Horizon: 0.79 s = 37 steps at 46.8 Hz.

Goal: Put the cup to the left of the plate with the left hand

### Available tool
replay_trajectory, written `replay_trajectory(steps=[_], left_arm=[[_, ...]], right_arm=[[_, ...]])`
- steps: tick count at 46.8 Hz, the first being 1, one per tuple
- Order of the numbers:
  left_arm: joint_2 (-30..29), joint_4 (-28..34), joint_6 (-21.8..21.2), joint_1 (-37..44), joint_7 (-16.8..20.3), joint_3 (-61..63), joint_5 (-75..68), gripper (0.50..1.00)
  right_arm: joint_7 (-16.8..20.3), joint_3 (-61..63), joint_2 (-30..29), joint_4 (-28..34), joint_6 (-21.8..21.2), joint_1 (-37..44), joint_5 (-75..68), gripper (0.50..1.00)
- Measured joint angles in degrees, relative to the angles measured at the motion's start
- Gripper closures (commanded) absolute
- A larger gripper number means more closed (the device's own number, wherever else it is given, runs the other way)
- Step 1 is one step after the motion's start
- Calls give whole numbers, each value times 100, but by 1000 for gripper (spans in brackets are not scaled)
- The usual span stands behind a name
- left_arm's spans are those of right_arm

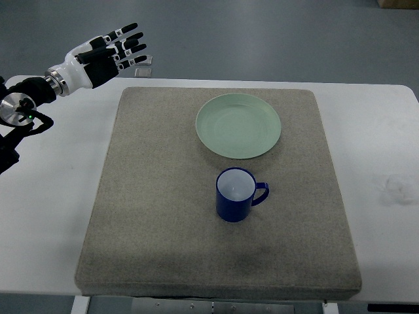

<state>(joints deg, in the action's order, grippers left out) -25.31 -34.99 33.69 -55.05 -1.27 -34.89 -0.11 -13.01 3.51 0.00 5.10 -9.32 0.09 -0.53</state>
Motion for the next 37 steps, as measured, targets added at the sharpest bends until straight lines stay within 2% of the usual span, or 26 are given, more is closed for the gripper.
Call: replay_trajectory(steps=[10, 37], left_arm=[[-77, -173, 132, 81, 302, -15, -753, 501], [-367, -2261, 131, 1208, 1723, -71, -3482, 501]], right_arm=[[0, 0, 0, 0, 0, 0, 0, 568], [0, 0, 0, 0, 0, 0, 0, 568]])
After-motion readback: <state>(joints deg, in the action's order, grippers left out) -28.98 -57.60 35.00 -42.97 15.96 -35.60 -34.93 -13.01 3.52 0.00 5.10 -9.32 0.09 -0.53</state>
